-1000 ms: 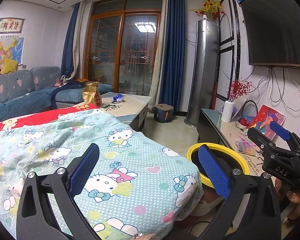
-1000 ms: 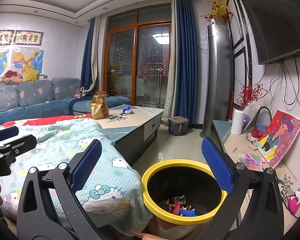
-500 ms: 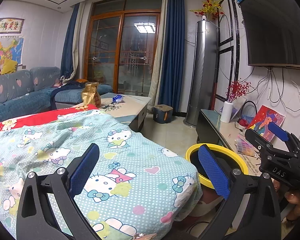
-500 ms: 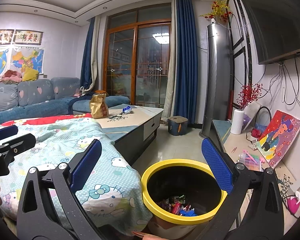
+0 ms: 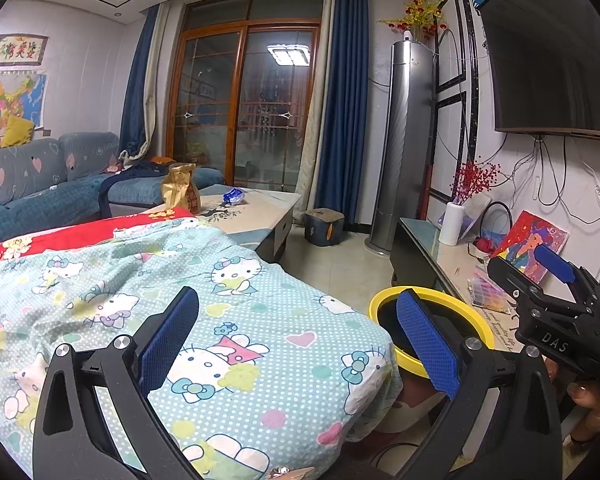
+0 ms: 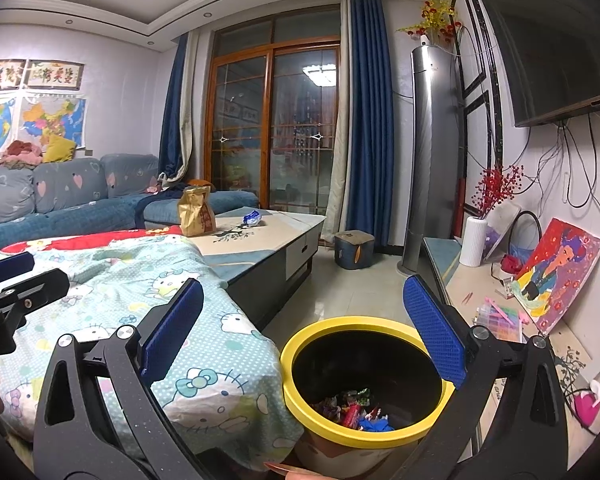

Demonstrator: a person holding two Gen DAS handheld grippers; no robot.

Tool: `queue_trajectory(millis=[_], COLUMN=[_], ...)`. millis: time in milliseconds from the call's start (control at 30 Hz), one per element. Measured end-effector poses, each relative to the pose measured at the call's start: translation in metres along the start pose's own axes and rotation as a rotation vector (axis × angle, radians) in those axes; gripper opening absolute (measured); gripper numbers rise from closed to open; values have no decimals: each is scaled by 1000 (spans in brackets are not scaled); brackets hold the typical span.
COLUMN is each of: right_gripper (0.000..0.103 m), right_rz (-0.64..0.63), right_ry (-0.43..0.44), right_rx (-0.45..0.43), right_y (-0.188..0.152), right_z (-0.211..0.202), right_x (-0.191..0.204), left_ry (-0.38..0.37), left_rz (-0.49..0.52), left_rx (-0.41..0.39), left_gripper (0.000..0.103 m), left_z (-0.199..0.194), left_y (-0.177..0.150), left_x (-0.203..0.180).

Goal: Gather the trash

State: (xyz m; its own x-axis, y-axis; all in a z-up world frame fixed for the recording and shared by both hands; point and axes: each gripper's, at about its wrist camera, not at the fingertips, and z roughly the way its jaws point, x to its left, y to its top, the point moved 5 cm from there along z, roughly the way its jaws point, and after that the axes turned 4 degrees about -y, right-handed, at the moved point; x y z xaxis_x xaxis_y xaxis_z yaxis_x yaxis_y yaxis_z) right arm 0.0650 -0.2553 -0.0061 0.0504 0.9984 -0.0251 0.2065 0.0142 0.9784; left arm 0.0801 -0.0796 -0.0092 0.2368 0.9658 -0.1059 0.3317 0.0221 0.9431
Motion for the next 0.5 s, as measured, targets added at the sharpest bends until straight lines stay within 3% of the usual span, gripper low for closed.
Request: queue_trajectory(millis=[500], right_gripper=[92], right_rz=[0], right_ry=[1], right_rx=[7], right_y=[-2], right_z=[1], right_x=[-2], left_ry=[1], left_rz=[-17], left_rx=[11], left_gripper=[97], left_z=[1], left_y=[-4], left_x=[-2])
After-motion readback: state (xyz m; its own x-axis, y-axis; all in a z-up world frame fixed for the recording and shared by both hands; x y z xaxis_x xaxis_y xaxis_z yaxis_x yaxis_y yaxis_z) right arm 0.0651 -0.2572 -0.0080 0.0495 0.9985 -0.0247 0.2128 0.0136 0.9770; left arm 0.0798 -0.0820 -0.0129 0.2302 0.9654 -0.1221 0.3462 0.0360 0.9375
